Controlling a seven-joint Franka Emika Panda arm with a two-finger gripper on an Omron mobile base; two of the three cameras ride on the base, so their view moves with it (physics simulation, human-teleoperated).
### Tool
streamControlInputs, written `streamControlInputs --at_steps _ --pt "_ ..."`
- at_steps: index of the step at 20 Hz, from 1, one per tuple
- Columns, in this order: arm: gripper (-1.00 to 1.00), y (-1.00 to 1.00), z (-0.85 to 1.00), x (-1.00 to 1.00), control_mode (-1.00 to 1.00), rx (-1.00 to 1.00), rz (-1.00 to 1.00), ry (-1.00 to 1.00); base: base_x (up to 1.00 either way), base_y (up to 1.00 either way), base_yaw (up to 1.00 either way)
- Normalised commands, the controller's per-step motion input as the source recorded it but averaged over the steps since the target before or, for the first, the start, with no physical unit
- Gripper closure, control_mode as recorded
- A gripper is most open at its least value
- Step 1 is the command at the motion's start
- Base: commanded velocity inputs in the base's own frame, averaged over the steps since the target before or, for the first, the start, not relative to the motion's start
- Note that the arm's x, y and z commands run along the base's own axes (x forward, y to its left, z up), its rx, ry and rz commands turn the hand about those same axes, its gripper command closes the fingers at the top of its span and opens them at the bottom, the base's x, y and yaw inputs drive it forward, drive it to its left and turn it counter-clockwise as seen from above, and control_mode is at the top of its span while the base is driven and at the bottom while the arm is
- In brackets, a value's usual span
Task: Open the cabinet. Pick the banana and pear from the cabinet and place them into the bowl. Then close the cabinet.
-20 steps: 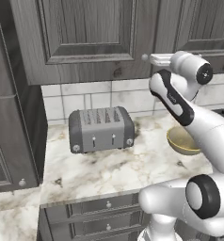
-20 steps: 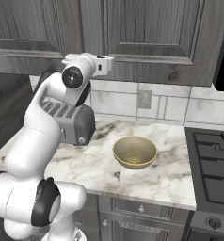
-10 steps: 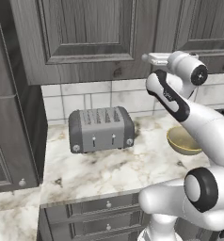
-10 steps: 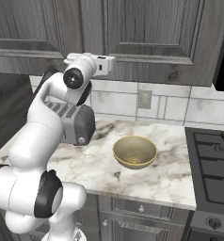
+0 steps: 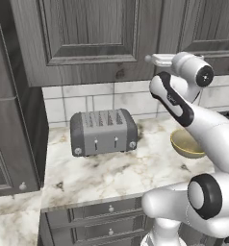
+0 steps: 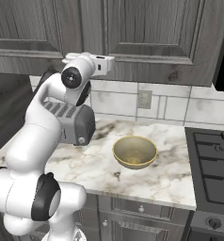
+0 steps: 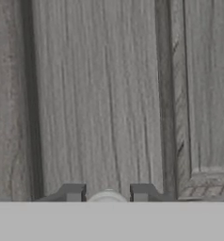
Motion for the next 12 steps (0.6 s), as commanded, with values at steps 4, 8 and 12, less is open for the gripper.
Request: streamControlInputs --at_steps 4,8,12 --pt "1.0 -0.09 0.0 -0.12 -1.0 0.0 0.0 0.0 0.0 0.0 0.0" --pt "1.0 -0.45 0.0 -0.69 -1.0 0.0 0.0 -0.08 0.0 0.0 0.0" --pt "1.0 -0.68 0.0 -0.94 -1.0 0.03 0.0 -0.08 0.0 0.0 0.0"
